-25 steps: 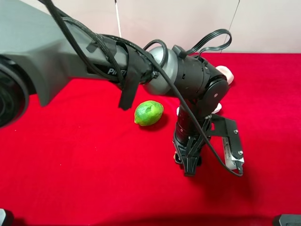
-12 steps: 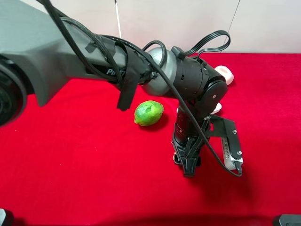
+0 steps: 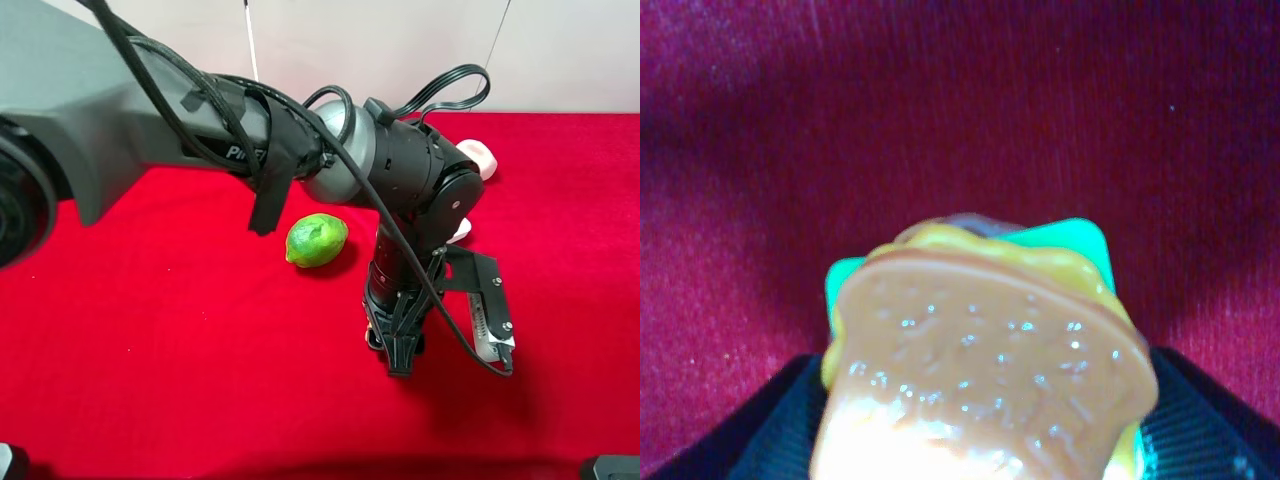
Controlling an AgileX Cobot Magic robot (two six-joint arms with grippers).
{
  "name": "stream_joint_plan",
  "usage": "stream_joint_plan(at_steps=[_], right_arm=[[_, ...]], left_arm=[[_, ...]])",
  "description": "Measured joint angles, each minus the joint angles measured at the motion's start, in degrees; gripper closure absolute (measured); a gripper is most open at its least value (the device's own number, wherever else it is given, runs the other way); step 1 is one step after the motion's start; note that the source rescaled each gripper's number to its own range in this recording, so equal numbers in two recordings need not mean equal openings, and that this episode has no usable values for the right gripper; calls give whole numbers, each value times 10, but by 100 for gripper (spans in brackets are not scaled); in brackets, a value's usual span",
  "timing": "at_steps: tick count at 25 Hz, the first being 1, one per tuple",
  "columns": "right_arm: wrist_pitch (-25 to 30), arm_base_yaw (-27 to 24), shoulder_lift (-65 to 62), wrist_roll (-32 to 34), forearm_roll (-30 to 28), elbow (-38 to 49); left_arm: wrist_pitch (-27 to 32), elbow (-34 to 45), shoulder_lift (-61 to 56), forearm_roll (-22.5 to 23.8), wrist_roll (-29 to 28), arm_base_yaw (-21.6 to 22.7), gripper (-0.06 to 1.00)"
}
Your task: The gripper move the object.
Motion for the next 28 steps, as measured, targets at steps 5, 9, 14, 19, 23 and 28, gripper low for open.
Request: stream_joint_plan(at_steps=[5,9,14,19,23,28], right_arm=[[0,0,0,0,0,0],[1,0,0,0,0,0],[1,0,0,0,0,0],[1,0,0,0,0,0],[1,0,0,0,0,0],[1,0,0,0,0,0]], left_arm=[[0,0,0,0,0,0,91],[5,3,0,1,0,0,69],[5,4,-4,4,0,0,21],[6,4,-41,15,0,6,4],[13,4,-79,14,-9,17,3],[55,4,-136,12,-42,29,3]])
